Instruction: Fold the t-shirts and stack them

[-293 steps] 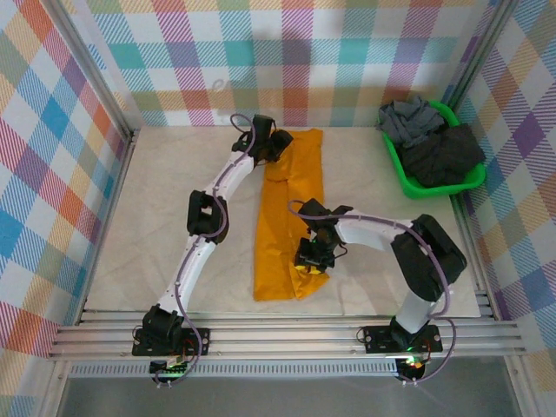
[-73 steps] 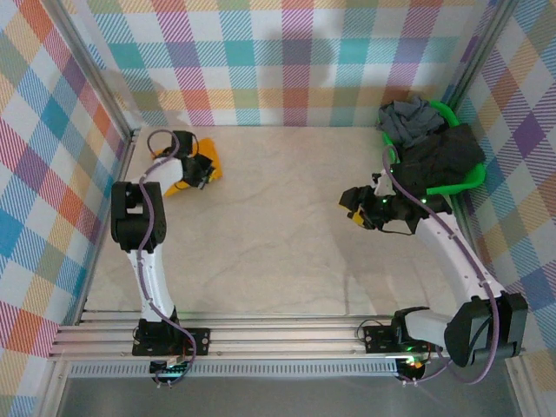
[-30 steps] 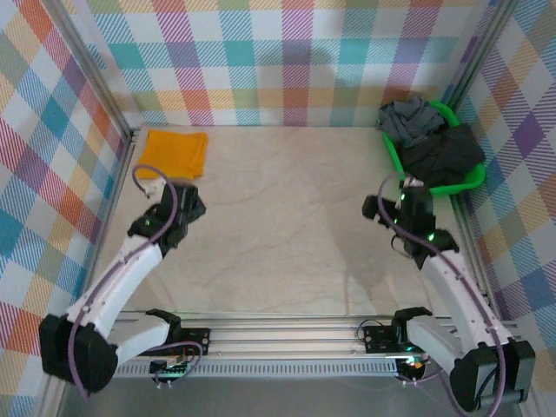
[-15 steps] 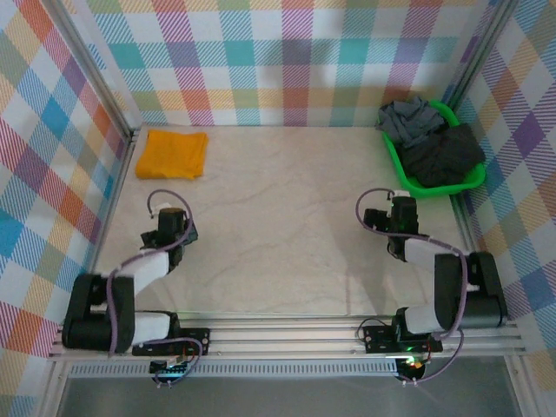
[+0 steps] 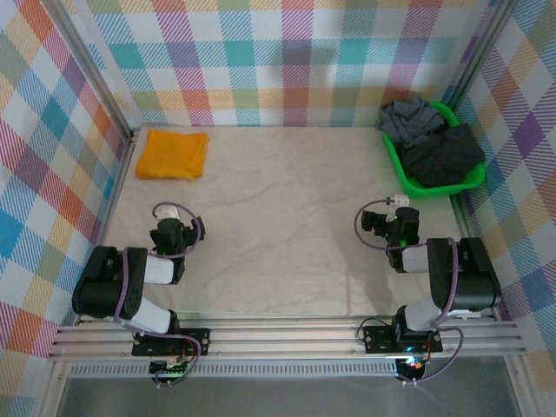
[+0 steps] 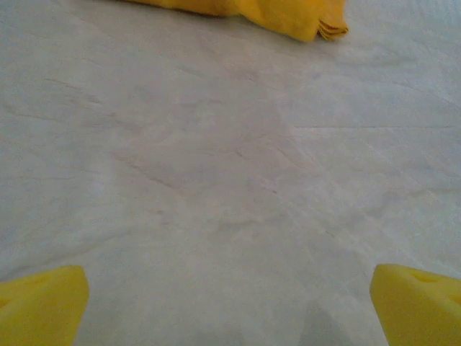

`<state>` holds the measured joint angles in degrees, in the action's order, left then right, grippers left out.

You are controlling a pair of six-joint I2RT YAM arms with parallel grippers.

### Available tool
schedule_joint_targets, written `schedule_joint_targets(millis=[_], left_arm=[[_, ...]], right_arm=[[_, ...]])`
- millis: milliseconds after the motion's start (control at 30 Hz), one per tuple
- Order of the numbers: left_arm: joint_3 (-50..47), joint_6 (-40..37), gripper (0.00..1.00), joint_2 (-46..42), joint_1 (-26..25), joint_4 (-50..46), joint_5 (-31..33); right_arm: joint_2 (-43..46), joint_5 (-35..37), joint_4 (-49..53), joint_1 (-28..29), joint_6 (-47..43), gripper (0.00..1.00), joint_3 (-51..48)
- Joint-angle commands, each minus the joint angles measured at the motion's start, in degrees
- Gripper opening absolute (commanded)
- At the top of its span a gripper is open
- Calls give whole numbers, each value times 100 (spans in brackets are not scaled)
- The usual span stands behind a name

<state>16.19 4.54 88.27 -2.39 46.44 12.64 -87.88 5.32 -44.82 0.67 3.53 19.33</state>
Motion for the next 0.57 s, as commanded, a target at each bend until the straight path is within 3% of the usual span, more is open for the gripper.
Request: schedule_joint_targets(millis=[0,33,67,533], left_arm=[[753,-451,100,173,-212,51,-163],[692,-470,100,237,-216,376,-152],[779,-447,100,103,-209,-58,-175],[746,-454,100,153,-209,79,-159]], right_arm=[[-45,-22,-526,30,-141,100,328],[-6,-19,-403,34,-134,100,339],[-21,-17,-472,34,-146,100,327],[-15,-541,-324,-5,-291,100,396]])
